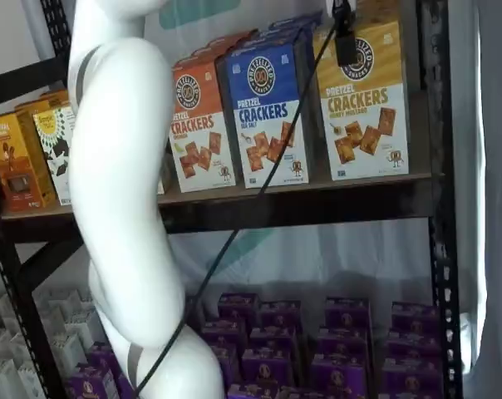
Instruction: Retrieve the yellow and white box located on the top shelf, the sixth one from the left
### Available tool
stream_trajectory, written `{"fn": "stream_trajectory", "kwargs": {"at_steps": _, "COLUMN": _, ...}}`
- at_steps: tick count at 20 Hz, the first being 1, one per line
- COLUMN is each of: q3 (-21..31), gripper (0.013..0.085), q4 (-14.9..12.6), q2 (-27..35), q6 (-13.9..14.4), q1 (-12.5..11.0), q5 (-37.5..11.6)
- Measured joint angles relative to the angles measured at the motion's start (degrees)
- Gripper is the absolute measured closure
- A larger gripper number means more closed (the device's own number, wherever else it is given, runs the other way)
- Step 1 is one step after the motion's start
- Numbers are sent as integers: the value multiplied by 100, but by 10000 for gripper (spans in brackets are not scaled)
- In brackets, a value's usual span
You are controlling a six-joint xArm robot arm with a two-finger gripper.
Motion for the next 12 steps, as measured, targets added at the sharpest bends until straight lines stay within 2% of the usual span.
{"fn": "stream_trajectory", "kwargs": {"at_steps": 4, "q3": -65, "gripper": 130, "q4": 35, "q2": 35, "q6": 0, "q1": -20, "q5": 67}}
{"fn": "stream_trajectory", "kwargs": {"at_steps": 6, "q3": -55, "gripper": 210, "q4": 46, "q2": 26, "q6": 0, "q1": -21, "q5": 47}}
{"fn": "stream_trajectory", "kwargs": {"at_steps": 7, "q3": -63, "gripper": 210, "q4": 56, "q2": 29, "q6": 2, "q1": -23, "q5": 52}}
{"fn": "stream_trajectory", "kwargs": {"at_steps": 8, "q3": -81, "gripper": 250, "q4": 63, "q2": 38, "q6": 7, "q1": -24, "q5": 68}}
{"fn": "stream_trajectory", "kwargs": {"at_steps": 12, "q3": -86, "gripper": 250, "q4": 61, "q2": 34, "q6": 19, "q1": -9, "q5": 56}}
